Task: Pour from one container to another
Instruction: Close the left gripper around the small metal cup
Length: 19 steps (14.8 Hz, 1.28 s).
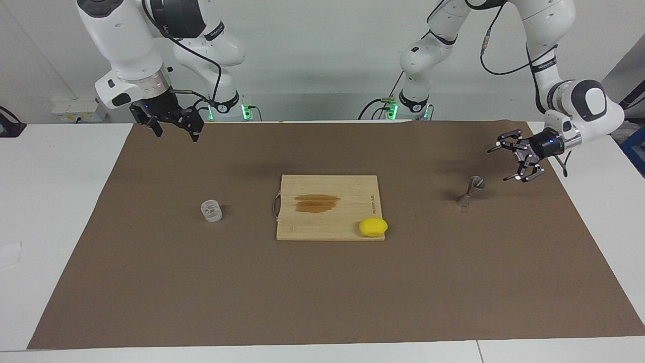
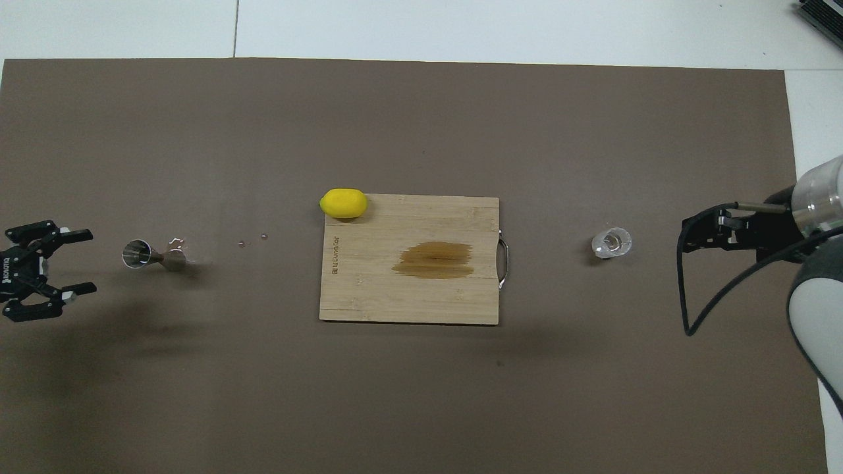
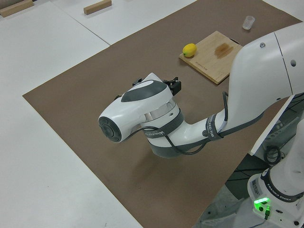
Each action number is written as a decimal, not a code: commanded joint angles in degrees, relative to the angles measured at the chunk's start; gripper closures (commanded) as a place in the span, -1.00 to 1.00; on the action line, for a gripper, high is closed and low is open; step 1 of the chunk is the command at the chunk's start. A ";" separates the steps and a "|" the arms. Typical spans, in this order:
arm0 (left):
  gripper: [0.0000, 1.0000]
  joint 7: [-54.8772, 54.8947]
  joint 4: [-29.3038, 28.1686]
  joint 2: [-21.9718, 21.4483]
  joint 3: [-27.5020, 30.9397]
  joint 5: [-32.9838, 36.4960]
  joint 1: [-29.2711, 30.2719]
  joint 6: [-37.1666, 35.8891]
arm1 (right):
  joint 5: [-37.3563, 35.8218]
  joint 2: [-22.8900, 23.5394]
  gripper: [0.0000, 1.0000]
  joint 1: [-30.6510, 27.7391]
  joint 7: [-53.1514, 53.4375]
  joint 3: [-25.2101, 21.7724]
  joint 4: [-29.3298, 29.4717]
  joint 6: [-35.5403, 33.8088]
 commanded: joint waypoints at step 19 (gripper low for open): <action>-1.00 23.09 -5.88 9.29 -0.27 -13.60 0.14 -2.77 | -0.57 -2.16 -0.97 -0.22 1.92 0.52 -3.10 1.87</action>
